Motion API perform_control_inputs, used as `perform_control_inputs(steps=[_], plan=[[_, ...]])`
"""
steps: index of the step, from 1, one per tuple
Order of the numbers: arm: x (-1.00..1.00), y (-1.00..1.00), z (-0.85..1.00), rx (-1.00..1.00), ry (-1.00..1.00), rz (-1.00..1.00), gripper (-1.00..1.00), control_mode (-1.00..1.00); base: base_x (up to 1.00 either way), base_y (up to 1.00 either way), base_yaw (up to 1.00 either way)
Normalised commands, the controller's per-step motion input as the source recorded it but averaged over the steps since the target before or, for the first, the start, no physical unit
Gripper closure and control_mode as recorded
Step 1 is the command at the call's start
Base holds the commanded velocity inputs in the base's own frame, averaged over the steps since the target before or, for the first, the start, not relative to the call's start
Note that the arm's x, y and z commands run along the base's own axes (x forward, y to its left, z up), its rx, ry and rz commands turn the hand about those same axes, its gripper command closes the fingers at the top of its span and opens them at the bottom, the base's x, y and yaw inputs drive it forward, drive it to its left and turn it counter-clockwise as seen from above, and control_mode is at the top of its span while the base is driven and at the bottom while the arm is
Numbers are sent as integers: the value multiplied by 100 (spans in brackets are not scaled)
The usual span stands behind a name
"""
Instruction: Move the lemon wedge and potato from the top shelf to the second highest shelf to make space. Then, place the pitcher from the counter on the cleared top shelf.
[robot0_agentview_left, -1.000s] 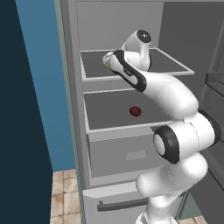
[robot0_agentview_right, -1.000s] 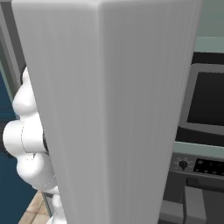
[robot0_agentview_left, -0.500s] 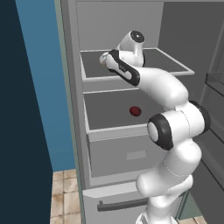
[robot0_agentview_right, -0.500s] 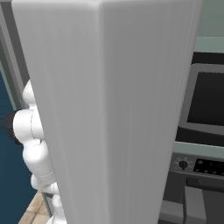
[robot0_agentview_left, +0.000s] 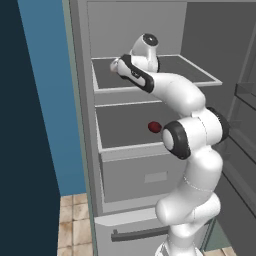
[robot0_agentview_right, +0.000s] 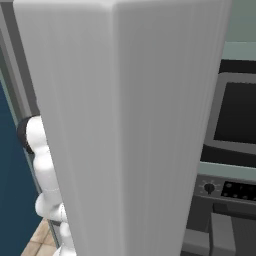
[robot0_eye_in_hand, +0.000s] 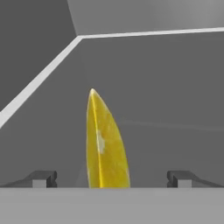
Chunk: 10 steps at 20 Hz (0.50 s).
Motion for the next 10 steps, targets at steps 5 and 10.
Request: perform_control_inputs(steps=[5,10], plan=[[17,9,-13,-1,6,0,-100,-100,0,0,0],[5,19,-19,-3,4,0,100,-100,0,0,0]])
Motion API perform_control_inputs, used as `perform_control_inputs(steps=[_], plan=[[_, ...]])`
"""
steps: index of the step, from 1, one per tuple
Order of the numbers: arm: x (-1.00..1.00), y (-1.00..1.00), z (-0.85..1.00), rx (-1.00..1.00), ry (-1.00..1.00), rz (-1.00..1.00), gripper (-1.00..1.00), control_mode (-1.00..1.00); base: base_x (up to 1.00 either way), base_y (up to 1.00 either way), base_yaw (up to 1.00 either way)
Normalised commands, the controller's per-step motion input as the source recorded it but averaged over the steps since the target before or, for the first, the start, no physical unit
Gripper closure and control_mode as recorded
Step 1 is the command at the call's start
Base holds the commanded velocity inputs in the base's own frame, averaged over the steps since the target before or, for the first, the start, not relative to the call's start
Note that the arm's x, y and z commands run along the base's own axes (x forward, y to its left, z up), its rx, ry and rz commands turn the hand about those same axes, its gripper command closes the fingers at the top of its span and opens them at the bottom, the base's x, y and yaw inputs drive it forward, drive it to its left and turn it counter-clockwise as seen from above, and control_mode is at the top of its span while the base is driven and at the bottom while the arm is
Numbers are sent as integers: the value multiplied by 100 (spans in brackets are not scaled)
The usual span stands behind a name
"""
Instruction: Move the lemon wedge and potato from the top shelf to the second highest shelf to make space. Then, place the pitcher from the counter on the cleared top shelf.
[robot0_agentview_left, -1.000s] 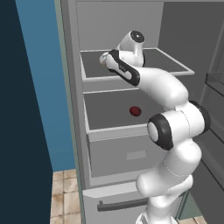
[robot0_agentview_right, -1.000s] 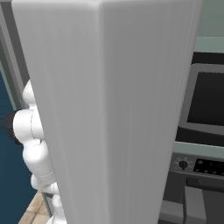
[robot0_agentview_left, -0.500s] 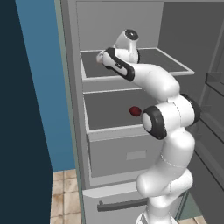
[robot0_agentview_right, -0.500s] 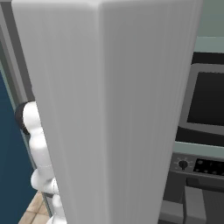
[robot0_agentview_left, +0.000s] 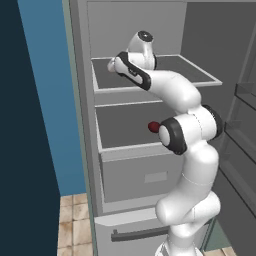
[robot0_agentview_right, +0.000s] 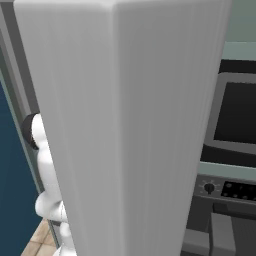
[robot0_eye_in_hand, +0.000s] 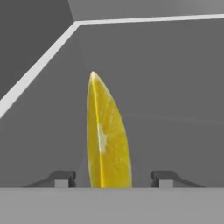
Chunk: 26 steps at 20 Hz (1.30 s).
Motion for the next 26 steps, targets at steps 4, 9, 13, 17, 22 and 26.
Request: perform_control_inputs(steps=[4,9,13,17,22,26], plan=[[7,8,-1,0,0,0,100,-100,0,0,0],[2,0,-6,0,-2,0,100,-100,0,0,0],[-39,0,-22,0,-16,0,100,-100,0,0,0],[-92,0,-5,0,-17,0,100,-100,0,0,0],[-100,0,1,0,-5,0,100,-100,0,0,0],[-100,-11,2,0,0,0,100,-100,0,0,0]])
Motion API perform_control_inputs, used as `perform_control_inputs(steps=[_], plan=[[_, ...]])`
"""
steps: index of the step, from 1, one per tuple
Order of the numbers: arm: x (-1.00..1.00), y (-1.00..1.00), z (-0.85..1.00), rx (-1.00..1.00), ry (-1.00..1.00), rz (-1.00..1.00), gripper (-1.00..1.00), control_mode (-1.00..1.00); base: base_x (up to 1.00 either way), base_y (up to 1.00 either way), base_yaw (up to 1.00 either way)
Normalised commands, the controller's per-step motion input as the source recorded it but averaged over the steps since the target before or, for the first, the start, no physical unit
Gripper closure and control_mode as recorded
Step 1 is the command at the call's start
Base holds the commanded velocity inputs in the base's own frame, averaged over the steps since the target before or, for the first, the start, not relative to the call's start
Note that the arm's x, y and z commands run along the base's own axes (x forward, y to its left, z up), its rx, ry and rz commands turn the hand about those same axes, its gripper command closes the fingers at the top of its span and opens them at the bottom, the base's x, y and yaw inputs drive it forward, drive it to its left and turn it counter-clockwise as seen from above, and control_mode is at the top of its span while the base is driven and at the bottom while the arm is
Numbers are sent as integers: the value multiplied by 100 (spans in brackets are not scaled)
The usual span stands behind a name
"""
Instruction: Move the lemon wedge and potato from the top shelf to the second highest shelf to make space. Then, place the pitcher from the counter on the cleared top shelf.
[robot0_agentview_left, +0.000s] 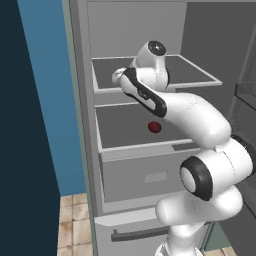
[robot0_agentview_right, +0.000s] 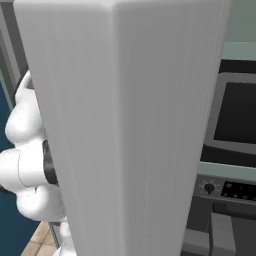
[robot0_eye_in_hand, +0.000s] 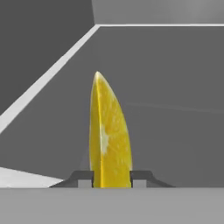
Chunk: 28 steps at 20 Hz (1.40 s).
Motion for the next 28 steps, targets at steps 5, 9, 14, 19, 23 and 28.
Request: perform_control_inputs(steps=[5,9,14,19,23,28], plan=[[-100,-42,22,0,0,0,100,-100,0,0,0],[-100,-55,15,0,2,0,100,-100,0,0,0],[-100,-26,-13,0,18,0,100,-100,0,0,0],[-84,-4,-53,0,27,0,100,-100,0,0,0],[-49,0,-60,0,31,0,100,-100,0,0,0],[2,0,-56,0,17,0,100,-100,0,0,0]])
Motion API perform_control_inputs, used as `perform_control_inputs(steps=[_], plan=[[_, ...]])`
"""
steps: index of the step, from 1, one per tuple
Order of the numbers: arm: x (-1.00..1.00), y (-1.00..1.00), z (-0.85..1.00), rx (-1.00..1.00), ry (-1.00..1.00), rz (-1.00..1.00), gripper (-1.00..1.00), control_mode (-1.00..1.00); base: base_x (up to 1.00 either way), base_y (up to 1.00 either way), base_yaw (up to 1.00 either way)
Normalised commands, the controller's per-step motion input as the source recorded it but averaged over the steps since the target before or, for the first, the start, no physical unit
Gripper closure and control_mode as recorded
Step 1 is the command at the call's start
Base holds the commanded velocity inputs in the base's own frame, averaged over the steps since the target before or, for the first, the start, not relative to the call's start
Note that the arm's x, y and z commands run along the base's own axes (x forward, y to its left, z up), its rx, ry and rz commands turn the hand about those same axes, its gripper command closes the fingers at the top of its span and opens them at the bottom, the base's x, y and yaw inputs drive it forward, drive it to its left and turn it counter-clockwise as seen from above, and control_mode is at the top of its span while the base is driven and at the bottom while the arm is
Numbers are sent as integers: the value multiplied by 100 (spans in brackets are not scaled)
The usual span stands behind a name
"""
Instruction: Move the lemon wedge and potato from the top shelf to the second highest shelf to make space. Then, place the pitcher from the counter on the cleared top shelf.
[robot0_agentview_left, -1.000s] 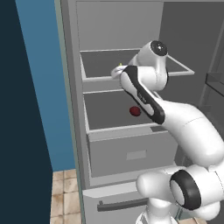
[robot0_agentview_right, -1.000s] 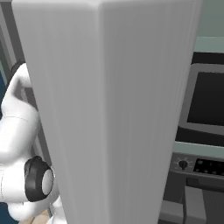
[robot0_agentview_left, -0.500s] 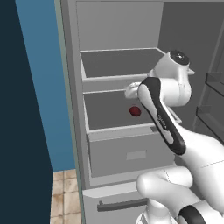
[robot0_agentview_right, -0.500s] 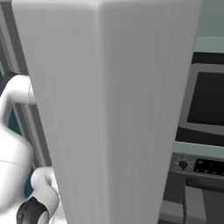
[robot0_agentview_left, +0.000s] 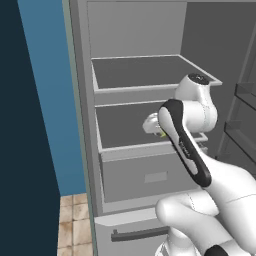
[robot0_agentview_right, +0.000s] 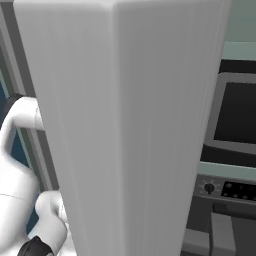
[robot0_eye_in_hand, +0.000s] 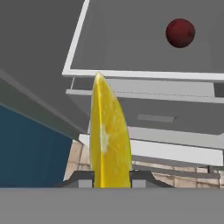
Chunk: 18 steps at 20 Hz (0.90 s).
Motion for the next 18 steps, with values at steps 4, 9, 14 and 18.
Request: perform_control_inputs(steps=[4,9,14,18], plan=[[38,0,-48,0,6,0,100,-100,0,0,0],[60,0,-51,0,0,0,100,-100,0,0,0],[62,0,-43,0,0,0,100,-100,0,0,0],[58,0,-28,0,0,0,100,-100,0,0,0]])
